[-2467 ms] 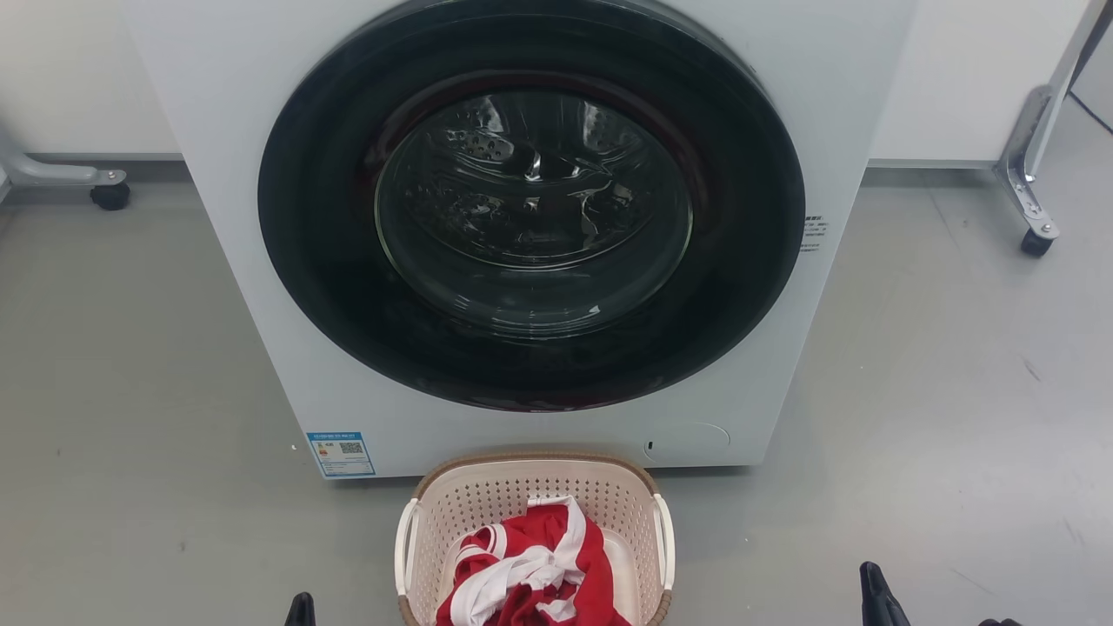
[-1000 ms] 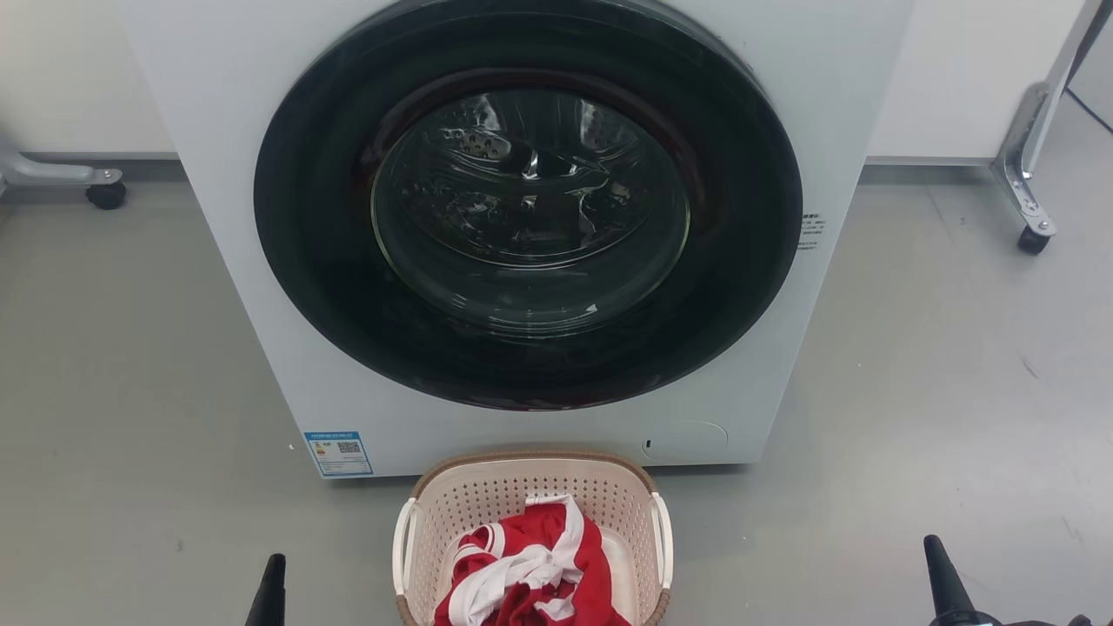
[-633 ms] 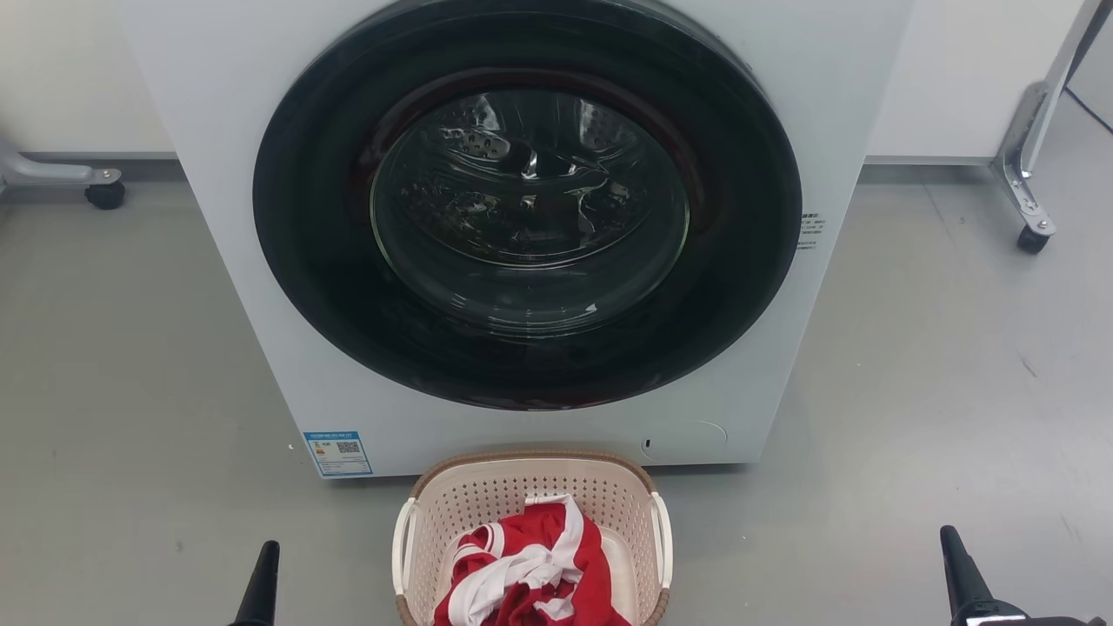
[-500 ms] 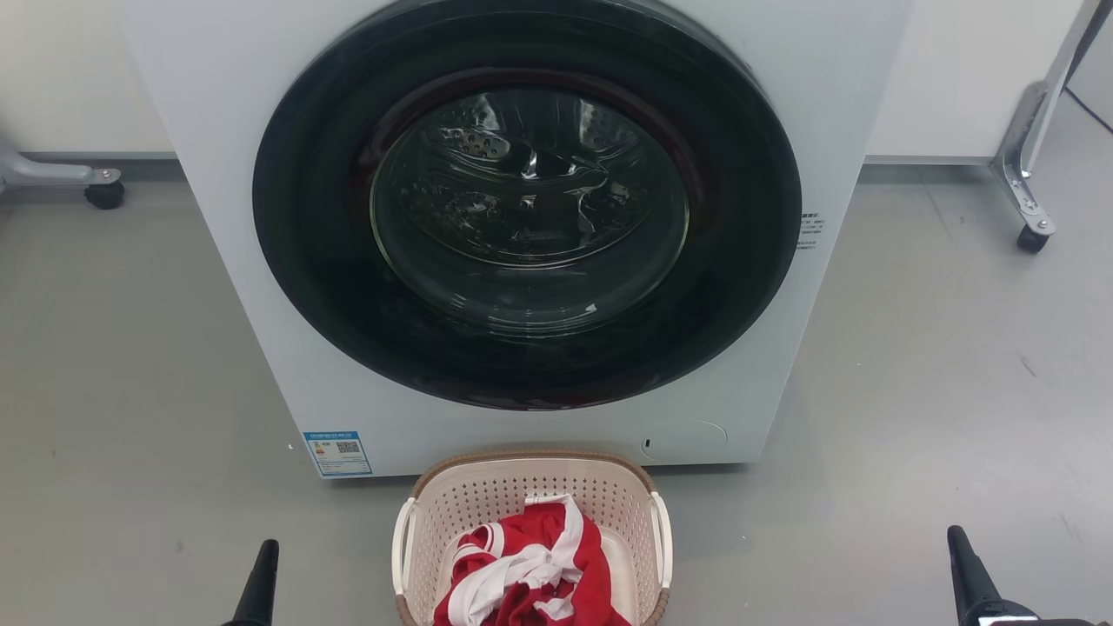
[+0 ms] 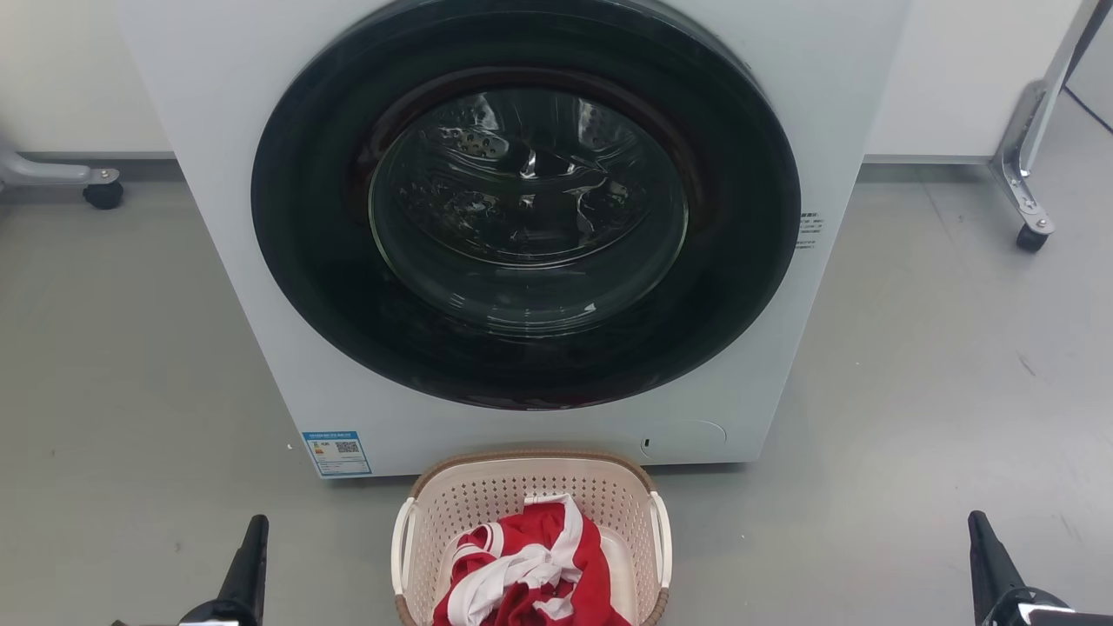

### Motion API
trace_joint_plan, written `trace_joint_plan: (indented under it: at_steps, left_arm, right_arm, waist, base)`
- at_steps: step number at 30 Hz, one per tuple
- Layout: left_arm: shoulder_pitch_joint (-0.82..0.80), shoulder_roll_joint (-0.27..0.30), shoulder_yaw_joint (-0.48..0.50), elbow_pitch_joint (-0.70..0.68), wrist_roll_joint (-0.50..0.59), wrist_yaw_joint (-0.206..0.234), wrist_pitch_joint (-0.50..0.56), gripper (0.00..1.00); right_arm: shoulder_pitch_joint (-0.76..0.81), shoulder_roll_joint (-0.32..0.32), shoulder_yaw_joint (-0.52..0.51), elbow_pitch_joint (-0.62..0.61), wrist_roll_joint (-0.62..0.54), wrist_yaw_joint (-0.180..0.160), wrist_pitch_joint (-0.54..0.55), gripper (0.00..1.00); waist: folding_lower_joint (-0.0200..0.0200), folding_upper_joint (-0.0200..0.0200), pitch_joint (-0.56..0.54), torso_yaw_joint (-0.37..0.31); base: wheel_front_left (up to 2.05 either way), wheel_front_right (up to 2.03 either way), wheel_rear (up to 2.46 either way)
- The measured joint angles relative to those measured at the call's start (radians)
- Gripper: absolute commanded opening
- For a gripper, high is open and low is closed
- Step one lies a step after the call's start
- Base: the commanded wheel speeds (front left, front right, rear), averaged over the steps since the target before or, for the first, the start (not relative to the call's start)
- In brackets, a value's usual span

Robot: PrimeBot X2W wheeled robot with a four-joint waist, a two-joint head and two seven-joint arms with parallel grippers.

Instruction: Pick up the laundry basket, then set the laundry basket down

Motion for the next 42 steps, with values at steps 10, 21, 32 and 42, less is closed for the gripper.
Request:
trace_joint_plan:
  at_steps: [10, 21, 32, 42]
  left_arm:
    - [-0.001, -0.001, 0.001, 0.0, -0.007, 0.0, 0.0, 0.0]
    - [-0.001, -0.001, 0.001, 0.0, -0.007, 0.0, 0.0, 0.0]
    - [-0.001, -0.001, 0.001, 0.0, -0.007, 0.0, 0.0, 0.0]
    - [-0.001, -0.001, 0.001, 0.0, -0.007, 0.0, 0.0, 0.0]
  right_arm:
    - [-0.006, 0.0, -0.001, 0.001, 0.0, 0.004, 0.0, 0.0]
    - [-0.006, 0.0, -0.001, 0.001, 0.0, 0.004, 0.0, 0.0]
    - [-0.006, 0.0, -0.001, 0.001, 0.0, 0.004, 0.0, 0.0]
    - [-0.006, 0.0, -0.001, 0.001, 0.0, 0.004, 0.0, 0.0]
  waist:
    - [0.0, 0.0, 0.0, 0.0]
    - [0.0, 0.0, 0.0, 0.0]
    - [0.0, 0.0, 0.0, 0.0]
    - [0.0, 0.0, 0.0, 0.0]
  base:
    - [0.0, 0.0, 0.0]
    - [0.0, 0.0, 0.0]
    - [0.0, 0.0, 0.0]
    - [0.0, 0.0, 0.0]
